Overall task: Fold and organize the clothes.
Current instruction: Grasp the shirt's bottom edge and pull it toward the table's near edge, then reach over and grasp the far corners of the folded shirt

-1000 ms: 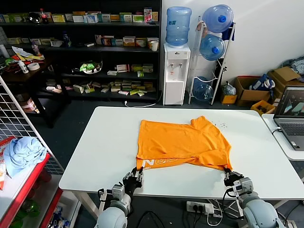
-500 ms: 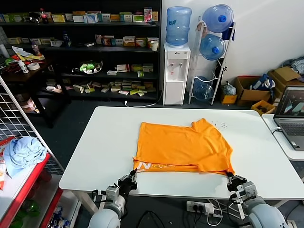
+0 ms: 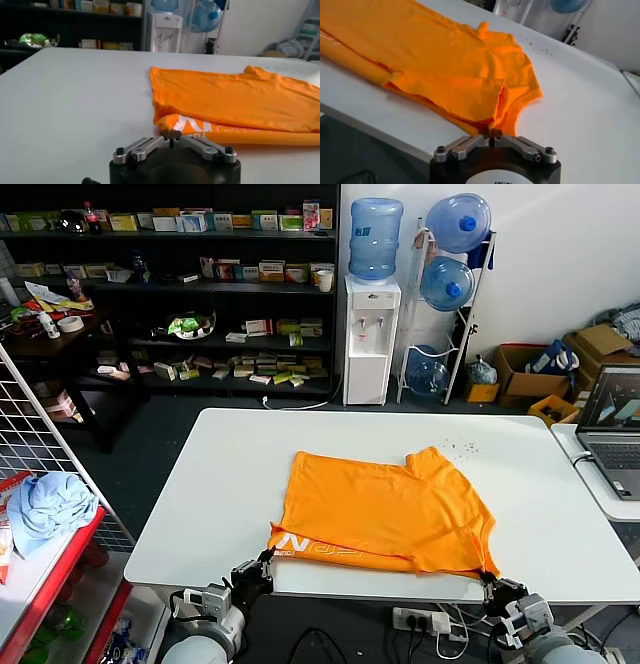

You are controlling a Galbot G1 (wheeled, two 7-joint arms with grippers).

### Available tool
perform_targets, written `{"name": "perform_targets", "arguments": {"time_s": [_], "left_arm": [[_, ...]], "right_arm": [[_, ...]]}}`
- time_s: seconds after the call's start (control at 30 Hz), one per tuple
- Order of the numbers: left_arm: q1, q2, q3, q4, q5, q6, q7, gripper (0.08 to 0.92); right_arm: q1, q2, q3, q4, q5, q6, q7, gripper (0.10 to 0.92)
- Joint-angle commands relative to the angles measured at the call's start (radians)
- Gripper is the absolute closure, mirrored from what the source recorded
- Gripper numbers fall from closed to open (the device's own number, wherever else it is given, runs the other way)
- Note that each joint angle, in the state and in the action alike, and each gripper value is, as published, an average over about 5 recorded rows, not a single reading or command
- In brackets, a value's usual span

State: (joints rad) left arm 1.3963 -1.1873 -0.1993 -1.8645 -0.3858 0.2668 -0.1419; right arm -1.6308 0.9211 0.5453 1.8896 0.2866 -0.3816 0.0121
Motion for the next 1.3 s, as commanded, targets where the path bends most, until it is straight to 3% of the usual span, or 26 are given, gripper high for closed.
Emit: {"name": "perform_targets", "arguments": {"time_s": [0.03,0.17,0.47,0.67,0.9,1.07,1.3], "left_arm": [[0.122,0.031,0.0,-0.09,0.026,0.03,-0.004,0.896],[0.116,0.022,0.002,-0.102,0.03,0.031,-0.003,0.821],[0.044,0.018,-0.005,-0.129,0.065,0.036,0.012,0.561],[-0.126,0.012,0.022,-0.048,0.058,-0.003,0.027,0.388],[-0.377,0.008,0.098,0.177,0.028,-0.027,0.03,0.207],[-0.546,-0.024,0.162,0.343,-0.014,-0.02,0.026,0.178],[-0.686,-0.105,0.224,0.55,-0.037,-0.02,0.034,0.177]], "right_arm": [[-0.118,0.004,0.032,0.084,-0.003,-0.001,0.026,0.897],[-0.104,0.004,0.051,0.1,0.008,-0.001,0.039,0.835],[-0.073,-0.022,0.096,0.179,0.1,-0.019,0.057,0.577],[0.127,-0.049,0.068,0.093,0.239,0.027,0.091,0.404],[0.433,-0.062,-0.025,-0.139,0.355,-0.043,0.026,0.223],[0.605,-0.063,-0.076,-0.272,0.364,-0.132,-0.039,0.204],[0.766,-0.026,-0.15,-0.473,0.313,-0.135,-0.083,0.203]]}}
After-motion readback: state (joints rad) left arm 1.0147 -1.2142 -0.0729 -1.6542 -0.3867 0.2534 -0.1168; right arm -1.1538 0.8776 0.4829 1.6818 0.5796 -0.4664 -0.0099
